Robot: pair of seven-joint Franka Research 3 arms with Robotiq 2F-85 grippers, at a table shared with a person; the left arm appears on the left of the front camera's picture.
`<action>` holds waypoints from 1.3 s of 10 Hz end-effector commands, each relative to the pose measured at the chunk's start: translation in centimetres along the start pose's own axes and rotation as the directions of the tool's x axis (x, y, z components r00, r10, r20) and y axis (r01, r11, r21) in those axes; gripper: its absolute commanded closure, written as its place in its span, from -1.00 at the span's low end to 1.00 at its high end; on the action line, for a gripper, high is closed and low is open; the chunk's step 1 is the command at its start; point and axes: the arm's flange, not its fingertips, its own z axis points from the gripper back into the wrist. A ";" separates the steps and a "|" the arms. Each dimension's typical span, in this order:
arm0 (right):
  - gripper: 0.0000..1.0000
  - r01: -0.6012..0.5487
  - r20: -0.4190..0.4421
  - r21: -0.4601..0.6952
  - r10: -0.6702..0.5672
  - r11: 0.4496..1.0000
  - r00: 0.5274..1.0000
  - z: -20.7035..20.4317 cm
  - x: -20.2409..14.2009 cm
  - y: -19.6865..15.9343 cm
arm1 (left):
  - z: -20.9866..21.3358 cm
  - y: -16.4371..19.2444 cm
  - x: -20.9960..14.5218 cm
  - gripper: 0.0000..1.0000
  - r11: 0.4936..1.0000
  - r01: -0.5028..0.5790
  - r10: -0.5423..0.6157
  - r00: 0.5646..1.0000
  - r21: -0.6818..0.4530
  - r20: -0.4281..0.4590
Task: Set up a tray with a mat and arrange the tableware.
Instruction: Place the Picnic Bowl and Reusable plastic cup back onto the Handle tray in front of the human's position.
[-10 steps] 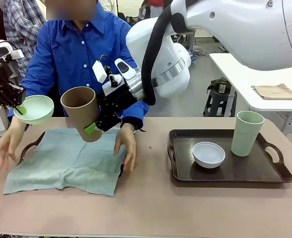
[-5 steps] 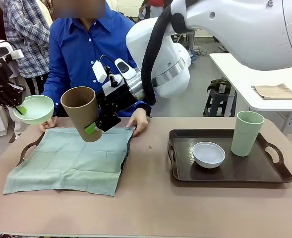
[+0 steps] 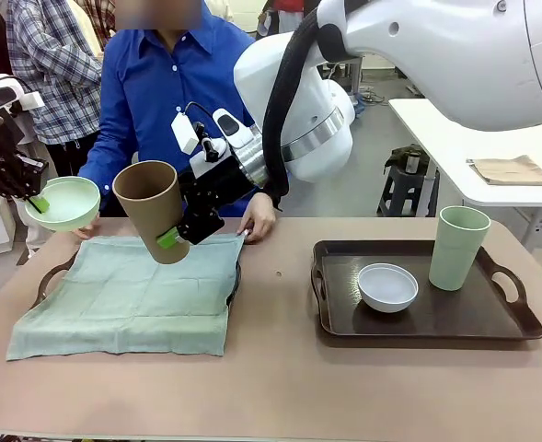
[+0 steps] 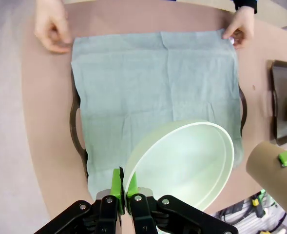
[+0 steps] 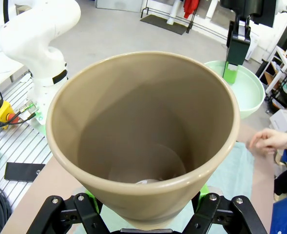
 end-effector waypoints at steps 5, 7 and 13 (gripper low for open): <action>0.63 -0.001 0.004 -0.001 0.001 1.000 1.000 0.1 0.1 -0.1 | 0.1 0.0 0.3 1.00 1.000 0.001 -0.001 1.000 -0.002 0.004; 0.63 -0.001 0.004 -0.001 0.001 1.000 1.000 0.1 0.1 -0.1 | 0.1 0.0 0.3 1.00 1.000 0.001 -0.001 1.000 -0.002 0.004; -0.66 0.041 0.069 -0.006 -0.041 0.999 0.997 0.5 -4.8 -2.3 | -4.4 0.9 0.8 0.91 1.000 0.000 0.002 0.992 0.015 -0.127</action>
